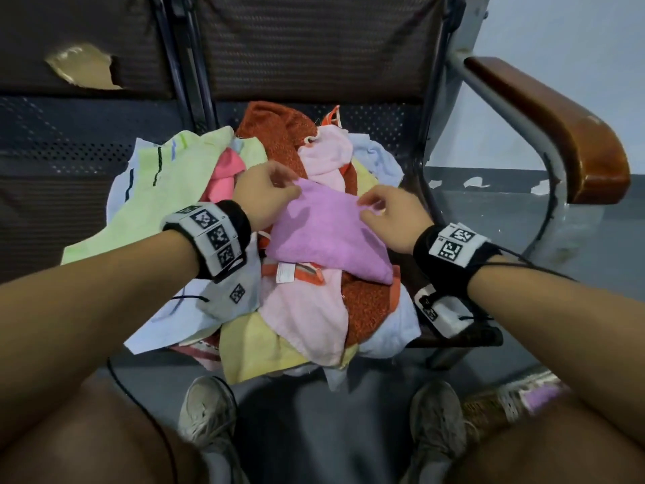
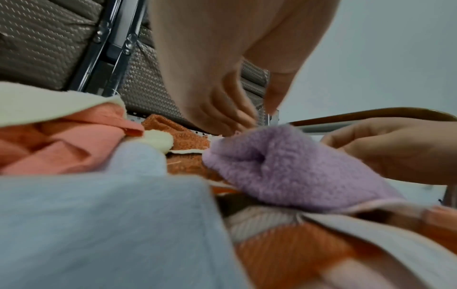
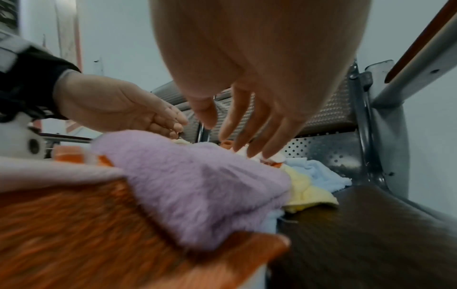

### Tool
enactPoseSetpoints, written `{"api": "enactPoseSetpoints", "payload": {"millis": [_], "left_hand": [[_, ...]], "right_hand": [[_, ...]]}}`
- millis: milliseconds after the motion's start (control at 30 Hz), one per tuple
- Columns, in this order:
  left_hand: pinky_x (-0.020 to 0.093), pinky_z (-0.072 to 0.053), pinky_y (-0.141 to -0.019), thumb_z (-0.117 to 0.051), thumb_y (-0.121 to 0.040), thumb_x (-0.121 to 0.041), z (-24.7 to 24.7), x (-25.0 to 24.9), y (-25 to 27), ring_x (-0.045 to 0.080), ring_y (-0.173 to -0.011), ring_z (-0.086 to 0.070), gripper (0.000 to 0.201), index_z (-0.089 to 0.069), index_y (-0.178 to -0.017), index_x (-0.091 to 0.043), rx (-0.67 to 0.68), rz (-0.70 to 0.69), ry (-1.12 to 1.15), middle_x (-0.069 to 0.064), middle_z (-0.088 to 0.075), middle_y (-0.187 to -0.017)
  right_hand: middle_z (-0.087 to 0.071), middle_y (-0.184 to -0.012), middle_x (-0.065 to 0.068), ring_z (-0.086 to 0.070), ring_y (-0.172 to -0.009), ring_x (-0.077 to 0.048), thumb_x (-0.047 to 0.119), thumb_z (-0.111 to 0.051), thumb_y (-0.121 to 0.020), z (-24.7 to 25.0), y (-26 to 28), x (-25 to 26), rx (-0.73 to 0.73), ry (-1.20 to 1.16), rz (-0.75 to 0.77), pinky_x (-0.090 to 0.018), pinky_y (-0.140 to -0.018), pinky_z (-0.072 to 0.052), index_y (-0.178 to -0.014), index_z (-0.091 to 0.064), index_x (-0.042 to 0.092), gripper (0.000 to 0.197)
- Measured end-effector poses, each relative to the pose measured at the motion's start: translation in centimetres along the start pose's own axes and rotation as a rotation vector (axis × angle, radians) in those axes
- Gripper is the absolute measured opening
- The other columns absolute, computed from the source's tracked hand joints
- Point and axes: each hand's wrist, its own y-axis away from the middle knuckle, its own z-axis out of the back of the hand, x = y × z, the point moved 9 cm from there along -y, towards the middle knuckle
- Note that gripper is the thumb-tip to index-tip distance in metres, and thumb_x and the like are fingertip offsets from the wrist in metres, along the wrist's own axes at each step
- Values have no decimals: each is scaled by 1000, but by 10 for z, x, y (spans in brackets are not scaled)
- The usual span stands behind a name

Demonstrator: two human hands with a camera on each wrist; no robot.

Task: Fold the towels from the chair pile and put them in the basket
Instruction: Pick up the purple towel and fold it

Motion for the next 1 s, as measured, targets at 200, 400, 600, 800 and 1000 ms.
{"api": "enactPoseSetpoints", "payload": {"millis": [200,400,600,800,1000], "left_hand": [[25,-42,-103,-73,-63,-27,-28,-4,61,9,-113,-56,62,-64,-124,-19,551,-169,-242,-7,-59,-125],[32,-49,-92,-70,-77,-9,-11,5,59,24,-103,-63,48,-63,-124,-18,339,-197,-398,3,-67,-116],[46,-50,-78,-61,-78,-29,6,-4,53,22,-76,-57,30,-67,-92,-3,244,-143,-142,19,-66,-85],[33,-33,-64,-55,-93,-27,2,-1,33,17,-66,-41,36,-56,-82,7,110,-48,-100,6,-44,-71],[33,-44,-76,-54,-93,-50,1,13,17,27,-84,-60,38,-64,-80,-15,13,113,-297,6,-64,-85]], "right_hand": [[-63,-134,-1,-59,-121,-19,35,-70,-89,-40,48,4,363,85,126,-22,-104,-40,-138,-57,19,53],[-68,-124,-11,-62,-114,-29,16,-61,-92,-42,54,4,339,244,197,-27,-94,-42,-138,-56,14,46],[-62,-78,-5,-56,-79,-26,11,-51,-91,-7,46,0,198,57,107,-33,-69,-41,-84,-61,9,12],[-41,-59,5,-40,-63,-14,27,-50,-80,-1,36,-4,164,-347,-84,-34,-63,-33,-53,-47,20,28],[-67,-107,-13,-62,-100,-28,31,-48,-102,-28,24,-33,243,-59,-202,-38,-90,-49,-109,-66,4,33]]}}
